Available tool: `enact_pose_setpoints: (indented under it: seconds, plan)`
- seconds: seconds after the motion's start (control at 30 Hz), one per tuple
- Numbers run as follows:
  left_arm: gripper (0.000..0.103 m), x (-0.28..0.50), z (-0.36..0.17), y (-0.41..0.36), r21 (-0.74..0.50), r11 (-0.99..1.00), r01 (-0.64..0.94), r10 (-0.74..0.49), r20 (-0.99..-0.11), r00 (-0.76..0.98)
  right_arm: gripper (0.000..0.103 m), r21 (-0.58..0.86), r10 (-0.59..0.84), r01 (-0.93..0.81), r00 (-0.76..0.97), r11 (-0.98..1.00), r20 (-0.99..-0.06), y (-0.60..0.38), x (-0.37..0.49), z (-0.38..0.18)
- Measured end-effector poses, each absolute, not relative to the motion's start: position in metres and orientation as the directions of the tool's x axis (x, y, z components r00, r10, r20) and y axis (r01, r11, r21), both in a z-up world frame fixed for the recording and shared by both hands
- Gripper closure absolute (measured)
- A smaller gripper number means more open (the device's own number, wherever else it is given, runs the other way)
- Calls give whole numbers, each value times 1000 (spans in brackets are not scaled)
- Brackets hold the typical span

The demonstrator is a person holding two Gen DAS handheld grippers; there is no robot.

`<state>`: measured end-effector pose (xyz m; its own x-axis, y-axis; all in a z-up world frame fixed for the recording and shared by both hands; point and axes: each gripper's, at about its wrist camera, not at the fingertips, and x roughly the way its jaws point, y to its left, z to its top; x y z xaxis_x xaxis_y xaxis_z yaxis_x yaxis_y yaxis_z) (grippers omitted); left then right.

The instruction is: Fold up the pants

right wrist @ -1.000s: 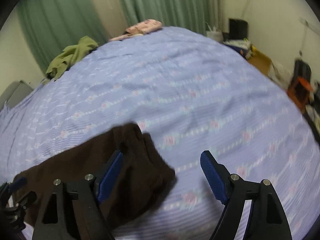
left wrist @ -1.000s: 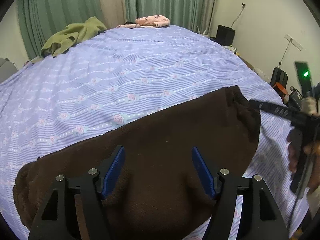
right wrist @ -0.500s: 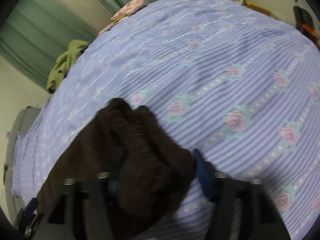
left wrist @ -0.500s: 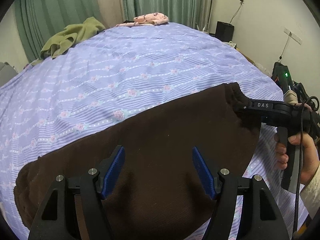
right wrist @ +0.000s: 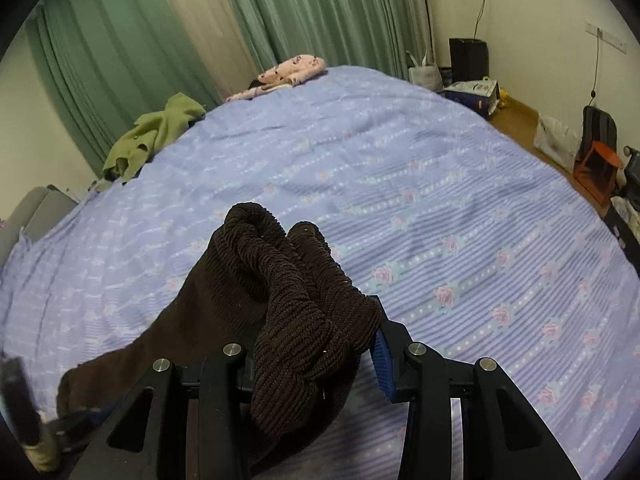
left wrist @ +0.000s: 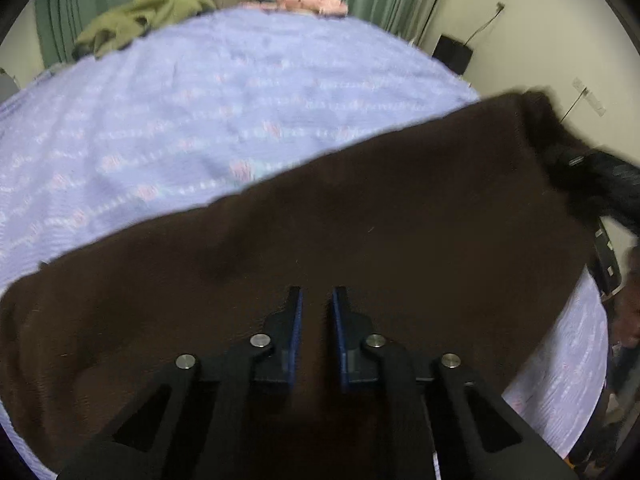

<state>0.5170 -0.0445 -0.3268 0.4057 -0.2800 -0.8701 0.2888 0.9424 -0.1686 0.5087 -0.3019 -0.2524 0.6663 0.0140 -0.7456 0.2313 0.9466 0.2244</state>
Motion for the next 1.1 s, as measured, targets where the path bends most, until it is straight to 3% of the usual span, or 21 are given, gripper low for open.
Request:
enact_pose_setpoints:
  seconds: [0.2, 0.27, 0.33, 0.43, 0.67, 0.83, 1.1]
  plan:
    - [90, 533, -343, -50, -182, 938, 296, -279, -902, 329, 61, 192, 5, 210, 661, 959, -750, -283, 497, -236]
    - [90, 531, -318, -37, -215, 940, 266, -304, -882, 361, 61, 163, -18, 207, 667, 965, -745, -274, 493, -229]
    - [80, 525, -291, -21, -227, 945, 237, -309, -858, 410, 61, 144, -29, 197, 679, 970, -734, -264, 487, -217]
    - [78, 513, -251, 8, -205, 965, 164, -257, -861, 440, 61, 97, -54, 175, 696, 980, -716, -242, 480, -196]
    - [62, 465, -185, 79, -214, 976, 49, -209, -836, 508, 61, 15, -47, 79, 723, 997, -689, -163, 468, -152]
    - [61, 436, -177, 125, -227, 973, -36, -174, -828, 533, 61, -31, -3, -24, 731, 999, -683, -94, 472, -136]
    - [62, 390, -200, 199, -224, 958, -178, -97, -839, 535, 61, -78, 89, -209, 686, 975, -722, 17, 475, -159]
